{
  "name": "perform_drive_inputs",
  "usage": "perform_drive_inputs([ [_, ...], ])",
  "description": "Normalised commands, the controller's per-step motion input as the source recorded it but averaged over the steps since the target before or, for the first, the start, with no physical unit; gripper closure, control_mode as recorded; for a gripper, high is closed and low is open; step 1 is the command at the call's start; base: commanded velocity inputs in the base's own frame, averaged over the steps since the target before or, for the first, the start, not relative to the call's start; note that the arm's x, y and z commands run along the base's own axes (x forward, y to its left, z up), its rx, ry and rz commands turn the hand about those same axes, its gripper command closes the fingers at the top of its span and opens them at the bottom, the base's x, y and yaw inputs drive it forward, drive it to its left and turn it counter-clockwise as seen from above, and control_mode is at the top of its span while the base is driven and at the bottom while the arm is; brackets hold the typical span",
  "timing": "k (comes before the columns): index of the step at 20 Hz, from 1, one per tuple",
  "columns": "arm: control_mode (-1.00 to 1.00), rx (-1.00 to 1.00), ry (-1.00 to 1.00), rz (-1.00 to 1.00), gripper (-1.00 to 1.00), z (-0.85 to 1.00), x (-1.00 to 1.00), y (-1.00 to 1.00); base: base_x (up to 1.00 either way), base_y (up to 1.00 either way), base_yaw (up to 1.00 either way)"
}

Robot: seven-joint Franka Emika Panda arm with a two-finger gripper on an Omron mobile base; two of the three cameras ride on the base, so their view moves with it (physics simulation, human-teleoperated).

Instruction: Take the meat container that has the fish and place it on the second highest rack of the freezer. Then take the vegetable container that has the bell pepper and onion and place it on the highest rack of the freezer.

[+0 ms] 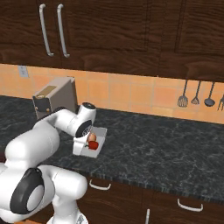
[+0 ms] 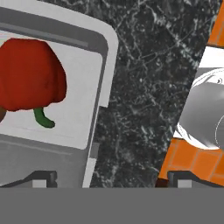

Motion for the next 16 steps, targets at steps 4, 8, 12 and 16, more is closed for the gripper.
perform_drive_inputs([
  [4, -1.00, -0.03, 0.00, -0.01, -1.00, -0.07, 0.00, 0.12, 0.00, 0.00, 0.00],
  [8, -1.00, -0.04, 0.01, -0.05, -1.00, -0.21, 0.00, 0.04, 0.00, 0.00, 0.00],
  [12, -1.00, 0.00, 0.07, -0.06, -1.00, -0.50, 0.00, -0.11, 0.00, 0.00, 0.00],
  [16, -1.00, 0.00, 0.07, -0.02, -1.00, -0.38, 0.00, -0.28, 0.00, 0.00, 0.00],
])
